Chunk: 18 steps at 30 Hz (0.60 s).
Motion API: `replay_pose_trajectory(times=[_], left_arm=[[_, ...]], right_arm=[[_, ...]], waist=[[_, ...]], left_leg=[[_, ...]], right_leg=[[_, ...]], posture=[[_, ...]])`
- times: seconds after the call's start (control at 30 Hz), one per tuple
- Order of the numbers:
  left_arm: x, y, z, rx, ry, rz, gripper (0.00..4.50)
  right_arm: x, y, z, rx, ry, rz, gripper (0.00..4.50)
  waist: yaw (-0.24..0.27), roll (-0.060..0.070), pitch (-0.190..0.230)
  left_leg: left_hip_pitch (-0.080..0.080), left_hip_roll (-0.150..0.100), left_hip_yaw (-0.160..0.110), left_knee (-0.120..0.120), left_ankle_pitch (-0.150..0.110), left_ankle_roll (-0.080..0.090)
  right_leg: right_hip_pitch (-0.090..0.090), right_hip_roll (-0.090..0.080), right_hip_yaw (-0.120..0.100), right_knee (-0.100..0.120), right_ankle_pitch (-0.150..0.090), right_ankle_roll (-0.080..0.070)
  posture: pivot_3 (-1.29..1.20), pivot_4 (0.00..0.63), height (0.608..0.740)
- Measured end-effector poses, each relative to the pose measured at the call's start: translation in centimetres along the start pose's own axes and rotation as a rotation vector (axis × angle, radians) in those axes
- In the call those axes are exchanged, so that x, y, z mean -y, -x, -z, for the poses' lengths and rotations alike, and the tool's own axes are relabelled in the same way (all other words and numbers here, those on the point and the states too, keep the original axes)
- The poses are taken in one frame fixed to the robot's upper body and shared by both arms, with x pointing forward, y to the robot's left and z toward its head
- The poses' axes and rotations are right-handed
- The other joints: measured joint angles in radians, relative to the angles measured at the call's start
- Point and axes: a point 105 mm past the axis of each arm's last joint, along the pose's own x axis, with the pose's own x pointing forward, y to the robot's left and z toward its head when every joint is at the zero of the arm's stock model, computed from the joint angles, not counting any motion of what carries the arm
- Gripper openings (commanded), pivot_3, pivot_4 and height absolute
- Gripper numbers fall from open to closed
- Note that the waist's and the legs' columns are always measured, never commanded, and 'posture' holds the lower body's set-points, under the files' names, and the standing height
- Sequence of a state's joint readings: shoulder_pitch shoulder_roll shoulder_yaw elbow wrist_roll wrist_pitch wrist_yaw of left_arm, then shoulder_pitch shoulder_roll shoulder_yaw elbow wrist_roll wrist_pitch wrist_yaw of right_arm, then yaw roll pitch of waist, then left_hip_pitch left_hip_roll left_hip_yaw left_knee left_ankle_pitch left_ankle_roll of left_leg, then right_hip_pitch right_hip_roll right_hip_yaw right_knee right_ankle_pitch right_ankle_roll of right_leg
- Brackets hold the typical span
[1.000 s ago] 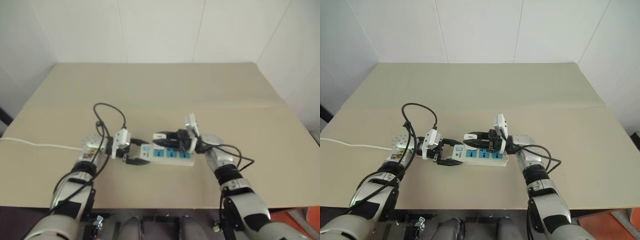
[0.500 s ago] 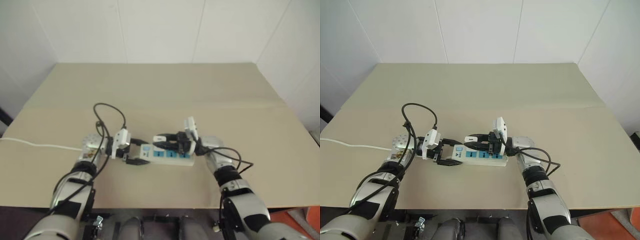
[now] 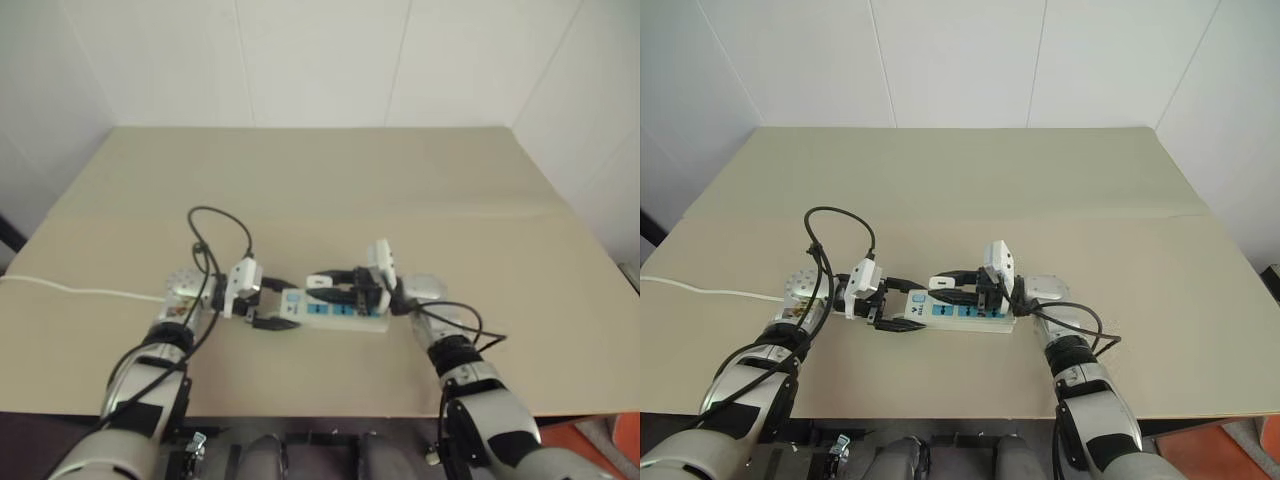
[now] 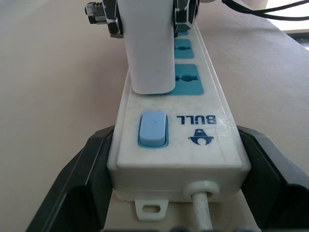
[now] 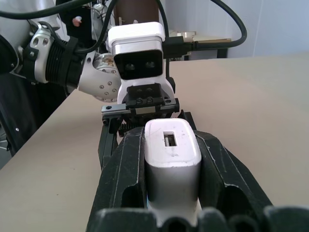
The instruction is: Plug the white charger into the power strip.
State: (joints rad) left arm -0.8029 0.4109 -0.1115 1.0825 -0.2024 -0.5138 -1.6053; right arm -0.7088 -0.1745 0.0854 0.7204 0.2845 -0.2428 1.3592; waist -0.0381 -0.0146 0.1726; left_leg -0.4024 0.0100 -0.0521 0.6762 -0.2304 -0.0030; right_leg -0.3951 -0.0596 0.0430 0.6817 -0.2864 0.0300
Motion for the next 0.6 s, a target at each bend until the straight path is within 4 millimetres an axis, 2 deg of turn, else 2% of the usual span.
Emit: replay_pose_trajectory(times=[0.6], left_arm=[[-0.01,0.23,0.38,-0.004,0.034,-0.014,3.27]], right_arm=[[0.41,-0.58,0.64,-0.056,-0.077,0.006,1.13]], waist=[[-0.005,0.000,-0.001]], left_leg=[[0.008,0.001,0.000,-0.002,0.000,0.000]], right_leg=[[0.007,0.001,0.000,-0.001,0.000,0.000]], posture=[[0.00,0.150,0.740]])
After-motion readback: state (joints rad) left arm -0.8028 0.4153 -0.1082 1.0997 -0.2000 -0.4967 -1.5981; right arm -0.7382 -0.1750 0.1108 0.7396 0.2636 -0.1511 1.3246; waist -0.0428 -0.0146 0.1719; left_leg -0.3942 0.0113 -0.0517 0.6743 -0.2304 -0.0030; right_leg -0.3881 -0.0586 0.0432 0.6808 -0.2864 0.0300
